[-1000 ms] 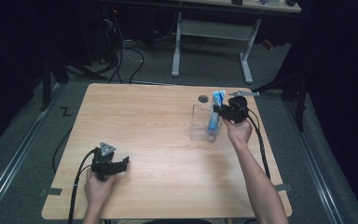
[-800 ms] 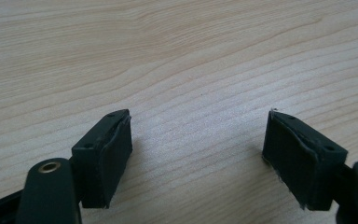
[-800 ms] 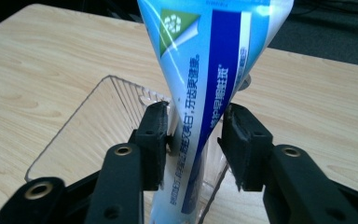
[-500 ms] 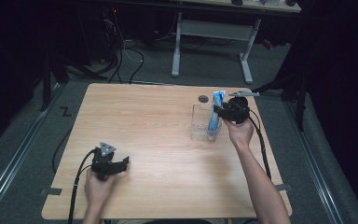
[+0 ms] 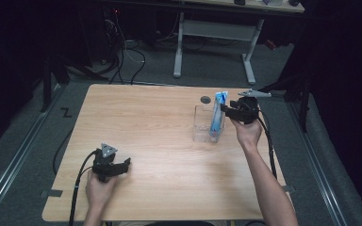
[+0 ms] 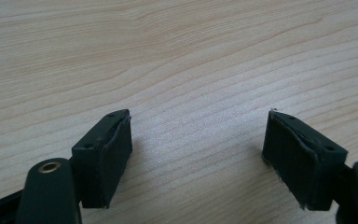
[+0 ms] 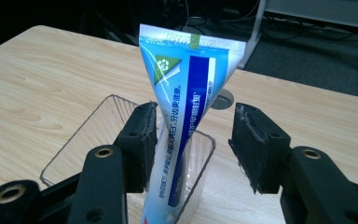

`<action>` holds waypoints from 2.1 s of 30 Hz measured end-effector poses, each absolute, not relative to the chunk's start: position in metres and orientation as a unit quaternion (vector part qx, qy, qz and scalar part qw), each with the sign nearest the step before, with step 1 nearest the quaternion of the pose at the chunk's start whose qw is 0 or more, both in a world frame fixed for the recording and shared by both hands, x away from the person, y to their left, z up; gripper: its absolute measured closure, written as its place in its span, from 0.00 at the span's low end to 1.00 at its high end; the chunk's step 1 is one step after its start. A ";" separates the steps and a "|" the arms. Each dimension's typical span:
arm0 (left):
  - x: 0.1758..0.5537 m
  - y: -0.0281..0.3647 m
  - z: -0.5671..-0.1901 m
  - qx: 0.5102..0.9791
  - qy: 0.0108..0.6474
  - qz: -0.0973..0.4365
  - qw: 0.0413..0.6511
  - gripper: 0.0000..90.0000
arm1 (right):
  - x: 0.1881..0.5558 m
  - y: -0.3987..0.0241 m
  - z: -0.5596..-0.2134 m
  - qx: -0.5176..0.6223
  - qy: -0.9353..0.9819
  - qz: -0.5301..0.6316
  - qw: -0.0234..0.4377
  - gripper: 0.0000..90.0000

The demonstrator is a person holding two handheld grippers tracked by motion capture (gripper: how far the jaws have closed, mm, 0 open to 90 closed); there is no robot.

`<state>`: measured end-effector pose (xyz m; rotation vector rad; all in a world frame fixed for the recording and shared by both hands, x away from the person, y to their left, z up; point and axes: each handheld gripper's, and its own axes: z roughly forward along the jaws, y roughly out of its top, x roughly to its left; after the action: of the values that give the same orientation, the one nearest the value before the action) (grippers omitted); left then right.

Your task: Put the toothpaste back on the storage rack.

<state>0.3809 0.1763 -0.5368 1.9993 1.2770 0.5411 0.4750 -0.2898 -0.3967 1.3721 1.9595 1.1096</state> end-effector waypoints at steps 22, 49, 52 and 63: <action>0.381 0.176 -0.537 0.771 0.492 0.209 0.347 0.27 | 0.462 -0.303 -0.381 0.500 0.715 0.417 0.255 0.55; 0.381 0.176 -0.537 0.770 0.492 0.208 0.347 0.27 | 0.445 -0.313 -0.369 0.499 0.712 0.433 0.237 0.57; 0.381 0.176 -0.537 0.770 0.492 0.208 0.347 0.27 | 0.443 -0.314 -0.368 0.498 0.714 0.432 0.237 0.57; 0.381 0.177 -0.537 0.771 0.492 0.208 0.347 0.27 | 0.436 -0.315 -0.365 0.496 0.714 0.432 0.241 0.57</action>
<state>0.3810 0.1766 -0.5368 1.9984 1.2771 0.5385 0.4359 -0.3154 -0.3649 1.3562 1.9542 1.1809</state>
